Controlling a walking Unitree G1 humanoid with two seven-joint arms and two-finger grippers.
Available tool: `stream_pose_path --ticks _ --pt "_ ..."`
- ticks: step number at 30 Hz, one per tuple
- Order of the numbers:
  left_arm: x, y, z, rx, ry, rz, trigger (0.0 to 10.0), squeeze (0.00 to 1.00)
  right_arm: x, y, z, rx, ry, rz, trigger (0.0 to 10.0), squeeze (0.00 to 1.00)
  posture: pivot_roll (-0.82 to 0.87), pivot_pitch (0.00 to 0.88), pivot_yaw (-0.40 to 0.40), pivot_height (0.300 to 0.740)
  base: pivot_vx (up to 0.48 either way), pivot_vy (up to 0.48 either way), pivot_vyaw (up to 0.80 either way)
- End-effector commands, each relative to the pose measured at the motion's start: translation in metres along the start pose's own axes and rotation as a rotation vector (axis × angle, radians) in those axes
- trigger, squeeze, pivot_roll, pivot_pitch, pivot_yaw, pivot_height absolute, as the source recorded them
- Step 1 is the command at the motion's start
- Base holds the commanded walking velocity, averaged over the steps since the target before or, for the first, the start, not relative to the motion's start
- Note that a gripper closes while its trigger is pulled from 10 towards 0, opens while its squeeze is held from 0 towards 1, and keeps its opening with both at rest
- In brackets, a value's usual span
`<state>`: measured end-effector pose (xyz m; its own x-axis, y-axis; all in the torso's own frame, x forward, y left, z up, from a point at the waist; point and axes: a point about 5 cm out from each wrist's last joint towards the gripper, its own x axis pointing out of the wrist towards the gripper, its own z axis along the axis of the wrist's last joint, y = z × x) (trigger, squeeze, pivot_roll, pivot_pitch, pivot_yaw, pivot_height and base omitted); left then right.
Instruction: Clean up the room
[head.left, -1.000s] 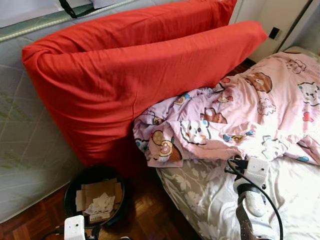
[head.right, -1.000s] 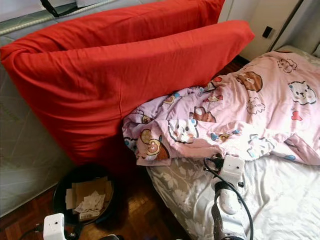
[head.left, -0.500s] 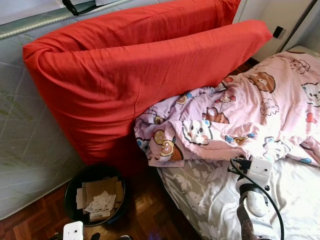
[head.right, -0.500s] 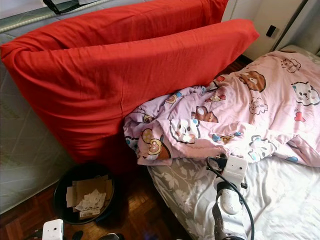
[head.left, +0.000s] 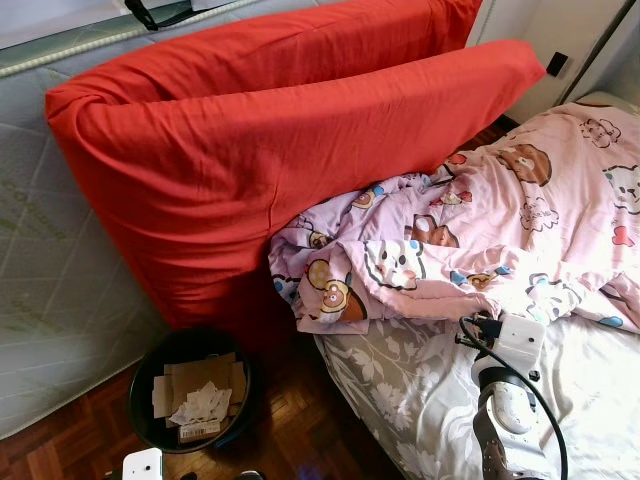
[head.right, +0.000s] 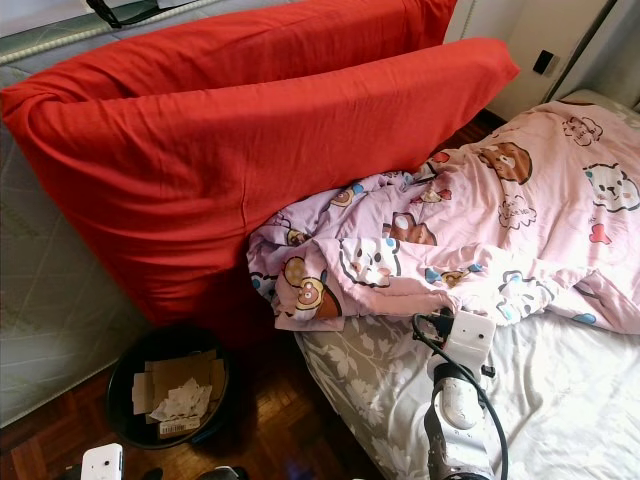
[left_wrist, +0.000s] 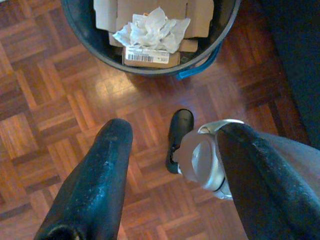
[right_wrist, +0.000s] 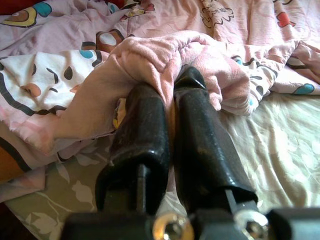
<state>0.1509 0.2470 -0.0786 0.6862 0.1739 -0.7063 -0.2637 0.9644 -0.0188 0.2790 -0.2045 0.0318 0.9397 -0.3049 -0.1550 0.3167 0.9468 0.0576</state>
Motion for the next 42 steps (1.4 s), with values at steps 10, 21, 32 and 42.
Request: stream_pose_path --ticks 10,21,32,42 --pt "-0.0035 -0.0018 -0.0104 0.005 0.030 -0.010 10.0 0.00 -0.0023 0.0009 -0.0035 -0.009 0.007 -0.001 10.0 0.00 0.09 0.205 -0.022 0.740 0.000 0.000 0.00" --pt "-0.0030 -0.0032 -0.0091 0.004 0.022 -0.016 10.0 0.00 -0.0020 0.0001 -0.0028 -0.014 0.003 -0.008 10.0 0.00 0.09 0.208 -0.022 0.740 0.000 0.000 0.00" --pt "-0.0031 -0.0032 -0.0090 0.004 0.019 -0.018 10.0 0.00 -0.0023 -0.0020 -0.0029 -0.017 0.001 -0.020 10.0 0.00 0.09 0.210 -0.021 0.740 0.000 0.000 0.00" --pt "-0.0033 -0.0033 -0.0095 0.005 0.020 -0.021 10.0 0.00 -0.0020 -0.0036 -0.0026 -0.020 0.000 -0.031 10.0 0.00 0.09 0.211 -0.021 0.740 0.000 0.000 0.00"
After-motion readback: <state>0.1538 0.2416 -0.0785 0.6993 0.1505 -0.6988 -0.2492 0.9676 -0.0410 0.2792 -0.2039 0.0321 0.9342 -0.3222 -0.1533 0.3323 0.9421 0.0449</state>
